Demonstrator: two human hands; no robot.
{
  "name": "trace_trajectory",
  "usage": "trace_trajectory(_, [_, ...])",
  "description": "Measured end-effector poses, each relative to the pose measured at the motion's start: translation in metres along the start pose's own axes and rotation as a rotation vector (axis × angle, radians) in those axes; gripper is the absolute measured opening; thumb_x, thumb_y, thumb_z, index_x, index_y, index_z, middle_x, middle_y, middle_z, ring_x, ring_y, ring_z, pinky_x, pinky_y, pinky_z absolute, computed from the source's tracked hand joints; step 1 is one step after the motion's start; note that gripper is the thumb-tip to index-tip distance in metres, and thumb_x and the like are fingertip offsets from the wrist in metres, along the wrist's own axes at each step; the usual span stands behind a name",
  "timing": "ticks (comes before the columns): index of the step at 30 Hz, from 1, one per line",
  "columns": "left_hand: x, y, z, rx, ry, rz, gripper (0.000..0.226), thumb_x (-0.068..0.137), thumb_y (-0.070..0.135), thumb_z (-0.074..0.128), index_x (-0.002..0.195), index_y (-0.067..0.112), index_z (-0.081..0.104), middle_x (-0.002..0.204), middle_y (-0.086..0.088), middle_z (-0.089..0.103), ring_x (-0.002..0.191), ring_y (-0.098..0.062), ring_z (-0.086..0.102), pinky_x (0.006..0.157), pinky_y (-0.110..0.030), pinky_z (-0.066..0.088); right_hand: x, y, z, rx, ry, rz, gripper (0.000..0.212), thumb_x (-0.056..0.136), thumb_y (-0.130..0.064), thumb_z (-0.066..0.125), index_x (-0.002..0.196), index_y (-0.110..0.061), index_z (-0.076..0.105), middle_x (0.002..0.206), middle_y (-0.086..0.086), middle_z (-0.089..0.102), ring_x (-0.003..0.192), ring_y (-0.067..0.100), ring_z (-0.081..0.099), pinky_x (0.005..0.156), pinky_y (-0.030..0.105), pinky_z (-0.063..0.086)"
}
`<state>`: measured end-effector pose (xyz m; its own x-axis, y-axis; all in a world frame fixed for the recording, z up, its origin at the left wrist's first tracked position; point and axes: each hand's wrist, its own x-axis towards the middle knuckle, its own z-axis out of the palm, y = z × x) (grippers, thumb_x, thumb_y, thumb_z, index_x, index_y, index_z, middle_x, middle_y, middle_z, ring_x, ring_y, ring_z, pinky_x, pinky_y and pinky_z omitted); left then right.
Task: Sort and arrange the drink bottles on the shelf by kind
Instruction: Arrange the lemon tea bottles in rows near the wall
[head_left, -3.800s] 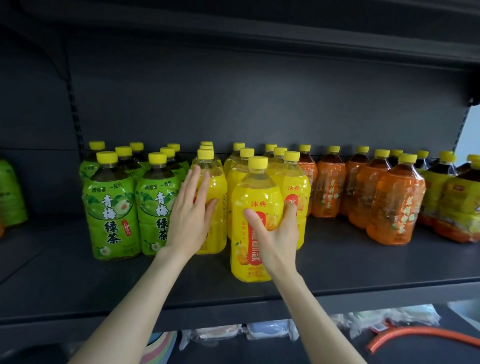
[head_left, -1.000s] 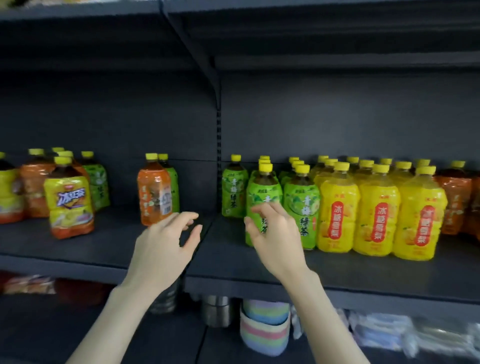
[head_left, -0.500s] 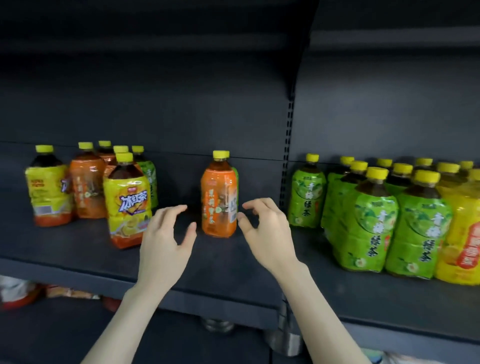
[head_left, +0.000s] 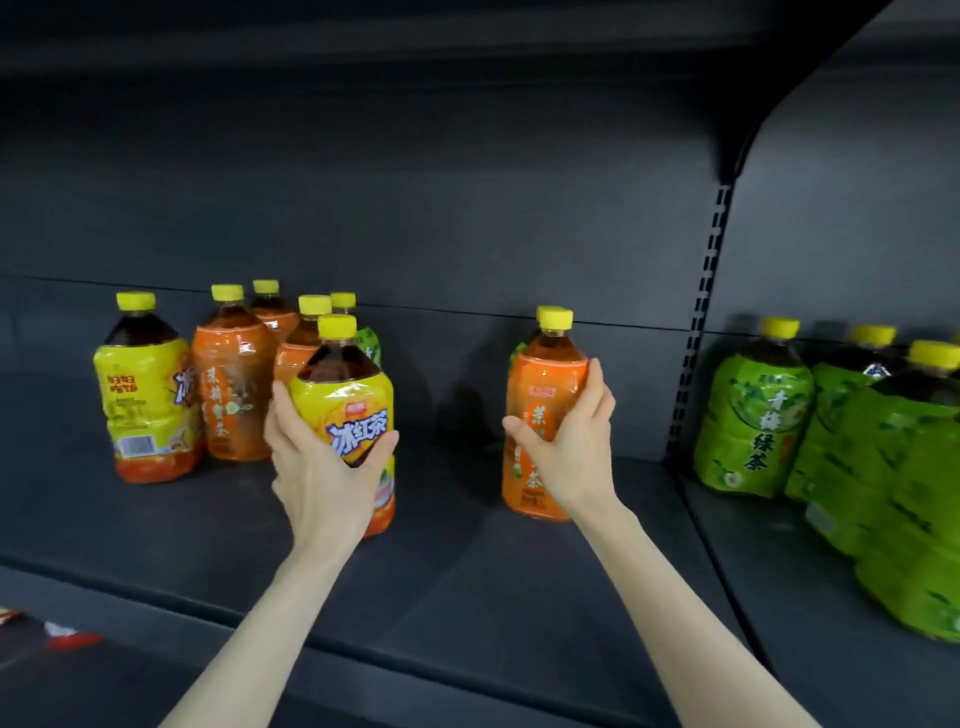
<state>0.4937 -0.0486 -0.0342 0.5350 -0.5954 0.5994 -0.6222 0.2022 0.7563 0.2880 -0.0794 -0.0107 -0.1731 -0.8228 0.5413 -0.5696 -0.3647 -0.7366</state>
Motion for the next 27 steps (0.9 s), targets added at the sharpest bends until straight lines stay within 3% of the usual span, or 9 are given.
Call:
trace_trajectory(4, [0.009,-0.006,0.006,-0.065,-0.111,0.073,0.113,0.067,0.047,0.077,0.148,0.024,0.002,0.141,-0.015,0.032,0.129,-0.034,0.034,0.102,-0.056,0.035,0.003,0.002,0.007,-0.019,0.063,0.003,0.100,0.080,-0.037,0.074,0.149,-0.021,0.004,0.149,0.009,0.021,0.131,0.033,0.037,0.103,0.054,0.040])
trace_trajectory(10, [0.013,-0.004,0.023,-0.230,-0.354,0.157,0.108,0.075,0.043,0.070,0.149,0.019,-0.005,0.139,-0.011,0.029,0.130,-0.028,0.034,0.106,-0.048,0.034,-0.003,0.002,0.012,0.011,0.082,0.016,0.097,0.083,-0.037,0.070,0.150,-0.026,0.000,0.151,0.004,0.020,0.134,0.026,0.035,0.105,0.049,0.039])
trace_trajectory(15, [0.018,0.000,0.031,-0.417,-0.556,0.150,0.090,0.088,0.030,0.059,0.148,0.024,-0.008,0.136,0.011,0.023,0.121,0.001,0.032,0.102,-0.024,0.032,-0.006,-0.001,0.015,0.035,0.081,0.046,0.096,0.087,-0.034,0.066,0.150,-0.031,-0.006,0.155,0.001,0.017,0.138,0.022,0.031,0.107,0.047,0.038])
trace_trajectory(18, [0.021,-0.004,0.032,-0.477,-0.606,0.117,0.082,0.092,0.030,0.053,0.148,0.028,-0.006,0.134,0.015,0.022,0.118,0.001,0.036,0.098,-0.021,0.035,-0.008,-0.005,0.013,0.055,0.066,0.084,0.095,0.088,-0.034,0.064,0.151,-0.031,-0.007,0.157,0.001,0.015,0.142,0.022,0.027,0.110,0.045,0.034])
trace_trajectory(21, [0.021,-0.005,0.029,-0.480,-0.604,0.120,0.078,0.092,0.032,0.051,0.149,0.028,-0.002,0.137,0.011,0.026,0.117,-0.001,0.038,0.094,-0.017,0.038,-0.021,-0.015,0.014,-0.038,0.194,0.047,0.080,0.089,-0.035,0.063,0.151,-0.022,0.013,0.156,0.001,0.022,0.142,0.018,0.023,0.112,0.036,0.027])
trace_trajectory(23, [0.020,-0.004,0.024,-0.476,-0.615,0.124,0.077,0.093,0.031,0.051,0.149,0.028,-0.001,0.134,0.015,0.025,0.115,0.003,0.039,0.085,-0.005,0.036,-0.034,-0.028,0.017,-0.050,0.323,-0.067,0.059,0.090,-0.032,0.063,0.141,-0.017,0.037,0.143,0.002,0.040,0.128,0.016,0.034,0.103,0.028,0.031])
trace_trajectory(25, [0.018,-0.006,0.018,-0.495,-0.629,0.125,0.077,0.093,0.032,0.051,0.149,0.030,-0.003,0.134,0.016,0.025,0.112,0.008,0.041,0.083,-0.003,0.036,-0.045,-0.042,0.026,0.051,0.283,-0.100,0.044,0.090,-0.032,0.063,0.129,-0.018,0.049,0.127,-0.001,0.051,0.116,0.013,0.045,0.096,0.028,0.040])
trace_trajectory(27, [0.013,-0.009,0.010,-0.548,-0.654,0.117,0.079,0.091,0.037,0.051,0.147,0.037,-0.005,0.141,0.014,0.027,0.118,0.006,0.041,0.094,-0.013,0.040,-0.052,-0.053,0.038,0.256,0.097,-0.009,0.049,0.088,-0.039,0.064,0.131,-0.022,0.046,0.126,-0.005,0.054,0.116,0.012,0.052,0.092,0.023,0.047])
